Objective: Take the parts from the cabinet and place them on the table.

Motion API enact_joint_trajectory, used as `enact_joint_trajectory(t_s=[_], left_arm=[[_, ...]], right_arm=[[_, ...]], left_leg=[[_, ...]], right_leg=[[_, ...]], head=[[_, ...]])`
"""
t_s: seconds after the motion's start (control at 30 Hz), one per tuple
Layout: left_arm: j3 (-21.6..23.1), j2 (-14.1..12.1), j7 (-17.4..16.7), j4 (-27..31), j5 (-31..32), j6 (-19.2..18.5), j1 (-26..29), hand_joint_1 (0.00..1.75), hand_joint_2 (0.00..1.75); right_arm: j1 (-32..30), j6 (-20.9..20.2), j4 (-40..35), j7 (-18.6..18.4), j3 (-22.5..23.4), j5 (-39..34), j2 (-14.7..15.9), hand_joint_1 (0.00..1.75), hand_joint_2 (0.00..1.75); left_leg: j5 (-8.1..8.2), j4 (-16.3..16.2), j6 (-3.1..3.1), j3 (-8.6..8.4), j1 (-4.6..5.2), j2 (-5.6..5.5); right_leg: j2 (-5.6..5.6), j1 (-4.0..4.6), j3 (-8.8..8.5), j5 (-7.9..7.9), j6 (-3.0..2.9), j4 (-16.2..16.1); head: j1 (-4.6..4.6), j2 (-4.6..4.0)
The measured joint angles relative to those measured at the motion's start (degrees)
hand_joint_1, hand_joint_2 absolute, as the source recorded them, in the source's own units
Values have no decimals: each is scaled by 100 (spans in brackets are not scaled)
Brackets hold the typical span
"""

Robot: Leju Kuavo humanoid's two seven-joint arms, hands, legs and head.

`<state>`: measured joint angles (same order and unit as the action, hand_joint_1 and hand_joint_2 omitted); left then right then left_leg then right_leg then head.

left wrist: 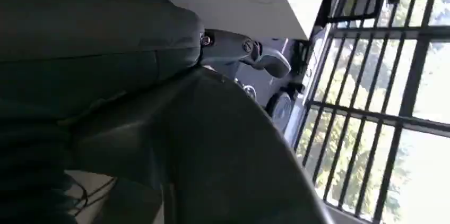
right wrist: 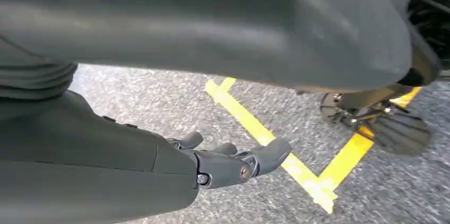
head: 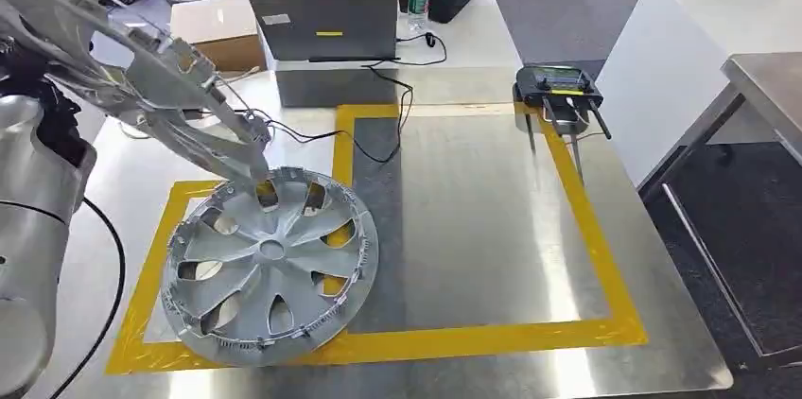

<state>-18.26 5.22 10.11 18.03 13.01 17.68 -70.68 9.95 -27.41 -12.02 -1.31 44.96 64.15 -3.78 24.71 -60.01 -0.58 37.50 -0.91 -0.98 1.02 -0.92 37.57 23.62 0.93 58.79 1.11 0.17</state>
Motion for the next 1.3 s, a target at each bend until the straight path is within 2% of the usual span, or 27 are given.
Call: enact_joint_trajectory(t_s=[0.03, 0.1, 0.17, 0.2, 0.27, 0.3, 0.37, 0.43, 0.5, 0.57, 0.6, 0.67, 0.7, 0.73, 0.77, 0.8, 0.83, 0.87, 0.9, 0.93, 0.97, 1.03, 1.07, 1.13, 1.2, 1.23, 1.3], left_arm=[[-59, -39, -91, -13, 288, 106, -3, 0, 0], [240, 14, -598, -33, 1439, 839, -27, 0, 0], [1035, 33, -266, 28, 3182, 1440, 43, 0, 0], [1394, 13, 228, 61, 3880, 1366, 79, 0, 0], [1839, -207, 699, 15, 4604, 398, 92, 0, 0], [1824, -262, 393, -13, 4389, -556, 91, 0, 0], [1380, -210, -226, -42, 3240, -1624, 175, 0, 0], [769, -45, 132, -20, 1300, -1461, 251, 0, 0], [553, 108, 714, 24, -595, -658, 208, 0, 0], [467, 155, 769, 35, -1194, -552, 162, 0, 0], [429, 186, 786, 50, -1002, -550, 162, 0, 0], [431, 199, 513, 63, 84, -97, 146, 0, 0], [585, 197, 29, 61, 994, 456, 111, 0, 0], [881, 241, -668, 61, 2265, 1040, 59, 0, 0], [1228, 269, -1006, 63, 3476, 1328, 42, 0, 0], [1677, 269, -975, 72, 4588, 1415, 60, 0, 0], [2075, 207, -894, 59, 5563, 1244, 59, 0, 0], [2480, 28, -920, -26, 6635, 646, 66, 0, 0], [2651, -40, -763, -46, 7138, -32, 82, 0, 0], [2683, -118, -524, -50, 7364, -726, 153, 0, 0], [2553, -164, -365, -48, 7210, -1276, 229, 0, 0], [1933, -109, -215, -55, 6132, -1286, 269, 0, 0], [1516, -101, -76, -52, 5231, -863, 269, 0, 0], [972, -59, -48, -59, 3209, 524, 243, 0, 0], [1002, -6, -218, -68, 2096, 1230, 169, 0, 0], [1190, -6, -263, -68, 1908, 1158, 161, 0, 0], [1613, -67, -270, -78, 1829, 524, 162, 0, 0]], right_arm=[[4, 0, 0, 4, 0, -24, -2, 0, 0], [8, 0, 0, 44, 0, -28, -2, 0, 0], [-9, 0, 0, 79, 0, -15, -2, 0, 0], [-25, 0, 0, 81, 0, -4, -2, 0, 0], [-4, 0, 0, 51, 0, 7, -2, 0, 0], [23, 0, 0, 2, 0, 5, -2, 0, 0], [29, 0, 0, -22, 0, -9, -15, 0, 0], [0, 0, 0, -24, 0, -17, -20, 0, 0], [-7, 0, 0, -24, 0, -17, -20, 0, 0], [1, 0, 0, -24, 0, -20, -20, 0, 0], [0, 0, 0, -22, 0, -20, -20, 0, 0], [0, 0, 0, -20, 0, -22, -20, 0, 0], [5, 0, 0, -6, 0, -31, -20, 0, 0], [15, 0, 0, 22, 0, -35, -20, 0, 0], [15, 0, 0, 31, 0, -33, -20, 0, 0], [-4, 0, 0, 33, 0, -20, -20, 0, 0], [-26, 0, 0, 26, 0, -15, -20, 0, 0], [-20, 0, 0, 7, 0, -11, -20, 0, 0], [5, 0, 0, -33, 0, 0, -20, 0, 0], [33, 0, 0, -35, 0, -2, -24, 0, 0], [33, 0, 0, -46, 0, -2, -39, 0, 0], [12, 0, 0, -81, 0, 6, -46, 0, 0], [5, 0, 0, -92, 0, 7, -46, 0, 0], [16, 0, 0, -83, 0, 4, -46, 0, 0], [17, 0, 0, -70, 0, 7, -48, 0, 0], [7, 0, 0, -63, 0, 7, -48, 0, 0], [-1, 0, 0, -39, 0, 4, -46, 0, 0]], left_leg=[[-1, 0, -2, -8, 1, 8], [0, -1, -3, -12, 3, 30], [2, 0, 1, 0, 0, 14], [3, 3, 3, 8, -3, -17], [6, 8, -2, 19, 0, -42], [22, 9, -22, 19, 8, -17], [22, 9, -8, -48, 19, 33], [-12, 8, -1, -3, 11, 22], [-22, 9, -11, 16, -11, -8], [-15, 10, -14, 6, -5, -5], [-14, 10, -13, 5, -5, -5], [-14, 10, -13, 6, -6, -5], [-15, 9, -13, -2, -5, 4], [-15, 8, -14, 0, -5, 24], [-14, 8, -13, 7, -3, 26], [-6, 10, 0, 19, -5, 18], [-6, 17, 8, 37, -8, -29], [-2, 22, -3, 48, -8, -58], [24, 26, -41, 18, 5, -48], [35, 26, -38, -8, 22, 12], [35, 26, -12, -79, 34, 49], [-6, 26, -7, -21, 24, 47], [-18, 26, -10, -2, 17, 27], [-15, 26, -31, -6, 3, 23], [-8, 28, -31, -24, 8, 35], [-3, 28, -23, -20, 5, 35], [-5, 31, -21, -14, 3, -1]], right_leg=[[8, -2, 4, -1, -2, 0], [28, -3, 11, -10, -6, -1], [17, 2, 2, 1, 4, -4], [-12, 3, -16, 12, 5, -3], [-49, -2, -25, 33, -35, 5], [-22, -9, -25, 32, -33, 4], [28, -15, -20, 19, -18, 3], [14, 3, 10, -10, 6, 1], [-19, 10, 18, -11, 0, -2], [-12, 5, 15, -11, -2, -1], [-11, 6, 13, -11, -2, -1], [-13, 7, 13, -11, -3, -1], [-4, 6, 20, -15, -9, -1], [17, 5, 33, -22, -14, -2], [17, 5, 36, -26, -8, -4], [8, 8, 21, -10, 4, -6], [-34, 10, -4, 10, 22, -4], [-76, 11, -26, 30, -11, 1], [-64, -3, -40, 42, -54, 7], [-12, -11, -48, 39, -45, 7], [31, -21, -33, 18, -11, 8], [12, -5, 6, -3, -4, 9], [-10, 1, 21, -12, -10, 8], [-12, 2, 36, -13, -25, 8], [5, -4, 27, -11, -25, 7], [5, -1, 19, -3, -21, 5], [-30, 0, 1, 10, -15, 7]], head=[[2, 0], [2, 0], [2, 0], [0, 0], [-2, 0], [0, 0], [0, 0], [2, 0], [-2, 0], [0, 0], [-2, 0], [-2, 0], [0, 0], [-2, 0], [4, 0], [4, 0], [-2, 0], [-8, 0], [-22, 0], [-17, 0], [-11, 0], [-13, 0], [-18, 0], [-17, 0], [-15, 0], [-18, 0], [-17, 0]])
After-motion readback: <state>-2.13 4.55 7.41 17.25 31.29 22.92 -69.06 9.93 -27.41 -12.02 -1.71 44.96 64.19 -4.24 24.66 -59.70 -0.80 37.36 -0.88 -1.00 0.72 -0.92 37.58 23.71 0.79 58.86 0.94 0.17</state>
